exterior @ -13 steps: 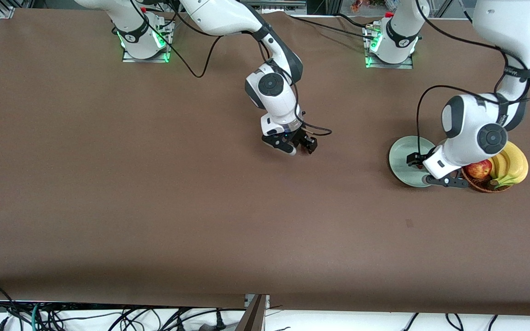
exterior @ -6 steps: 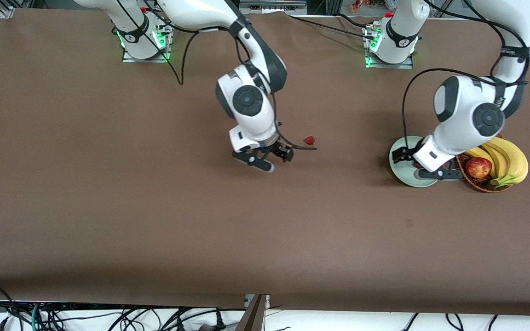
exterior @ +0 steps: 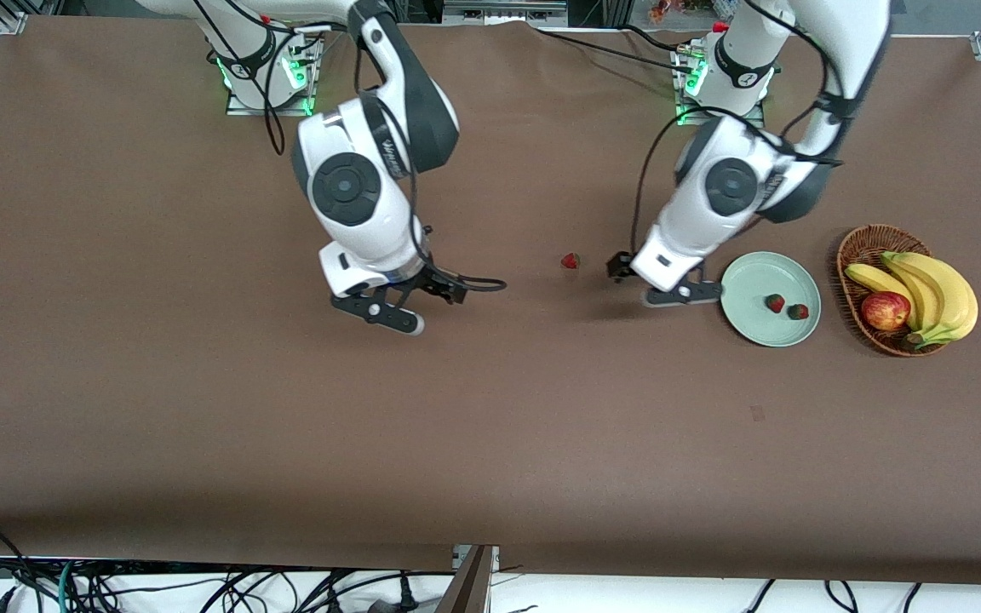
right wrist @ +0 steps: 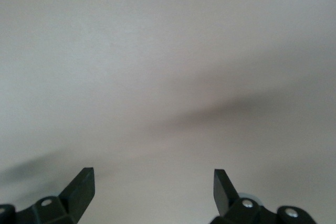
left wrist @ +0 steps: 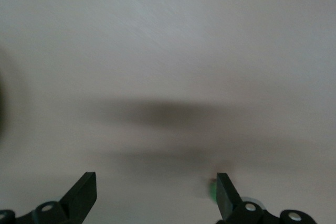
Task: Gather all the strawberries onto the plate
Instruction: 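Grasp the last strawberry with the left gripper while the right arm withdraws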
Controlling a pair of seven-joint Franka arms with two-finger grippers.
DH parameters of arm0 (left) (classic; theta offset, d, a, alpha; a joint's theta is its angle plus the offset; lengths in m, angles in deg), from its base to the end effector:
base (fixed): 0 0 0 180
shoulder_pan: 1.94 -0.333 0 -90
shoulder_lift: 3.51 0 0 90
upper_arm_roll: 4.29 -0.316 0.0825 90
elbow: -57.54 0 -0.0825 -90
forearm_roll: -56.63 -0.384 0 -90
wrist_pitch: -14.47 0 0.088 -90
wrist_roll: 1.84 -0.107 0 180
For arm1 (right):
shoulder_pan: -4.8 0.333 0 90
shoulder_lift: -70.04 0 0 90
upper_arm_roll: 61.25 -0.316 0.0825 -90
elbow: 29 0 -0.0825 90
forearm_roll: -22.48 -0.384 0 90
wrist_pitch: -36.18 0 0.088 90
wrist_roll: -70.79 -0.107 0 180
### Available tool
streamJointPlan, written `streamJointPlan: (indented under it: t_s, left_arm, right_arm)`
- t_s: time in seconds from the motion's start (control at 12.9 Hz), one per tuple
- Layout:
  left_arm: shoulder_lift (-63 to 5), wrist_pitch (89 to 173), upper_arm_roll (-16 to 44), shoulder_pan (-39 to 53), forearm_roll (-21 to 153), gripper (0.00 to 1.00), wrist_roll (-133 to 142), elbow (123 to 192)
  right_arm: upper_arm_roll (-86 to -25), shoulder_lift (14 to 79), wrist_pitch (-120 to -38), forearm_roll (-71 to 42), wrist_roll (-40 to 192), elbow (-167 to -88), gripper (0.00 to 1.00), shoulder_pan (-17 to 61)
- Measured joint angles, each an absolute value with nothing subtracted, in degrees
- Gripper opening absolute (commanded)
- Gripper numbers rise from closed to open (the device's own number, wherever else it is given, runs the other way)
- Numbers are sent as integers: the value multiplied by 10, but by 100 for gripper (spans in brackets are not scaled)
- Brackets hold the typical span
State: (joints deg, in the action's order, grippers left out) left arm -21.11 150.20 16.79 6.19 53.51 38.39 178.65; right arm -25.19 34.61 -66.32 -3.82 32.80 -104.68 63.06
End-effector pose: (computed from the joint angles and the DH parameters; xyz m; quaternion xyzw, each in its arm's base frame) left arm 0.5019 -0.2768 0.2751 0.9958 0.0832 -0.0327 0.0210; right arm 0.5922 0.3903 0.4198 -0.9875 0.1491 0.0401 0.0322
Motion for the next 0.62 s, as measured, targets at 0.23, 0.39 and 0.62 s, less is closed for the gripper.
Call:
streamJointPlan:
  t_s: [0.23,0.39,0.62]
  left_arm:
    - [-260,1537,217,65,462,100,545,1785]
    - [-289,1552,222,66,424,100,615,1783]
    - [-319,1564,223,74,400,100,673,1781]
  right_arm:
    - [-208,403,-641,-37,435,-1095,100,626]
    - [-214,459,-622,-15,502,-1143,100,580]
    - [-303,545,-565,67,586,-1169,100,432]
